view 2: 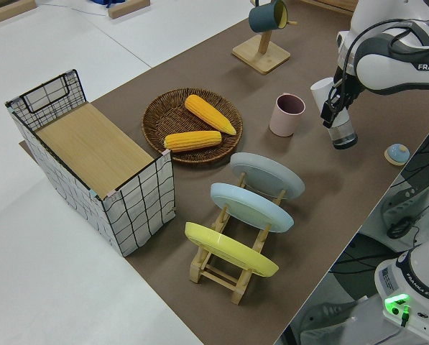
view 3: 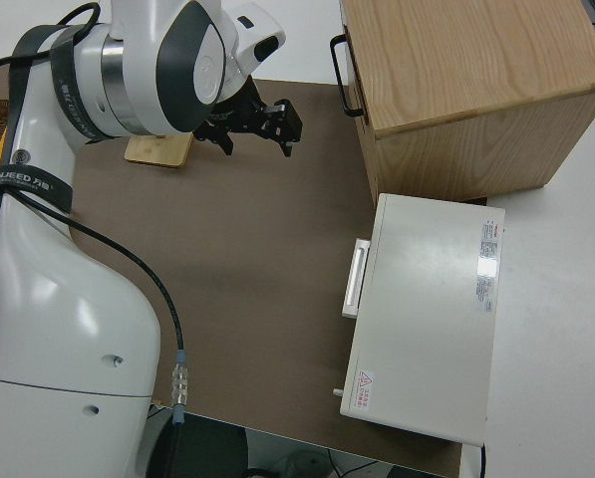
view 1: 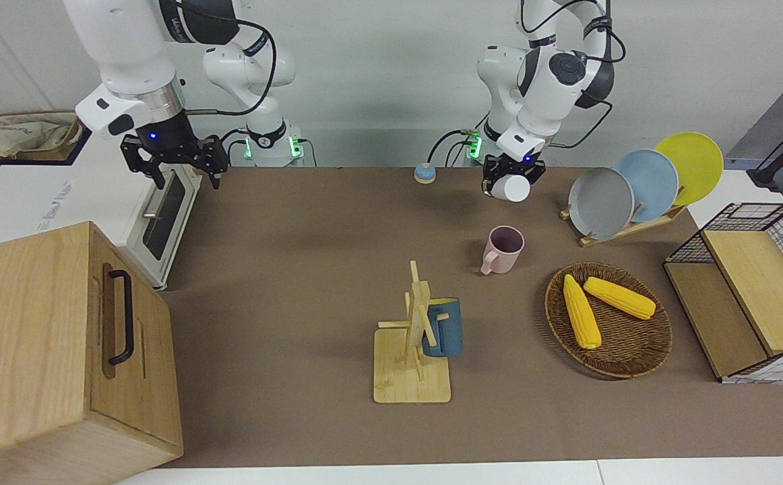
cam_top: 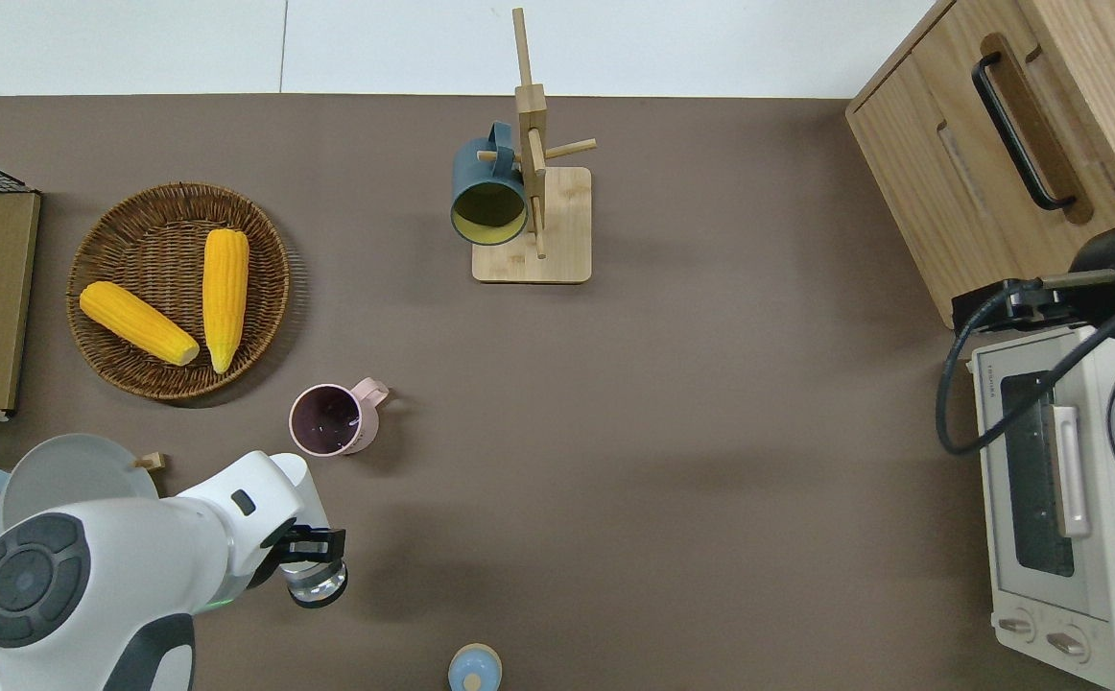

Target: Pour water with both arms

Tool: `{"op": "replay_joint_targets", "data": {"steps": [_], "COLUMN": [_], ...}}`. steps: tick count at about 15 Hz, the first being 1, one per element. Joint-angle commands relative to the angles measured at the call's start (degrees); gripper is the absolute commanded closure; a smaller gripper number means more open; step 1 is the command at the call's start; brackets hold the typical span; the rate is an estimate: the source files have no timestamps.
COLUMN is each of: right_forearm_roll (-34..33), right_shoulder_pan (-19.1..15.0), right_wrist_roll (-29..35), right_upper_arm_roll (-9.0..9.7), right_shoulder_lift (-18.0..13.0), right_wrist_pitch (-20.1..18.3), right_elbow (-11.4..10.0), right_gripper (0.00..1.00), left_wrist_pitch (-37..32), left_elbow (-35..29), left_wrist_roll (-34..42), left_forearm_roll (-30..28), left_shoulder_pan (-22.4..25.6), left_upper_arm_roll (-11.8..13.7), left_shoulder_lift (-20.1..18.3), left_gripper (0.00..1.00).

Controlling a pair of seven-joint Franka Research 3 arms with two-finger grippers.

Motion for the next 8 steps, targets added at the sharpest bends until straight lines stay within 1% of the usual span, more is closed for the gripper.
{"op": "replay_joint_targets", "data": {"steps": [1,3,6,8], "right_forearm_roll": [0.4,0.4,0.4,0.4], "right_shoulder_pan": [-0.5,-0.5,-0.5,-0.5], "right_wrist_roll": [-1.1,-1.1,-1.1,-1.1], "right_upper_arm_roll": [0.40,0.40,0.40,0.40], "right_shoulder_lift": [-0.4,-0.4,-0.4,-0.4], "right_wrist_pitch": [0.1,0.1,0.1,0.1], "right_elbow": [0.0,0.0,0.0,0.0], "right_gripper": [0.013,0.013,0.013,0.013], "left_wrist_pitch": [2.6,2.9,3.1,5.2], "left_elbow": [-1.8,-1.6,-0.7,0.6], "left_wrist_roll": [-9.0,-10.6,-10.7,-10.7], "left_forearm_roll": [7.5,10.3,11.2,11.4], "left_shoulder_pan": [1.0,2.0,5.4,7.4], "left_upper_arm_roll": [-0.7,-0.2,-0.2,-0.1], "left_shoulder_lift": [-4.1,-4.0,-4.1,-4.0], "left_gripper": [1.00,1.00,1.00,1.00]}}
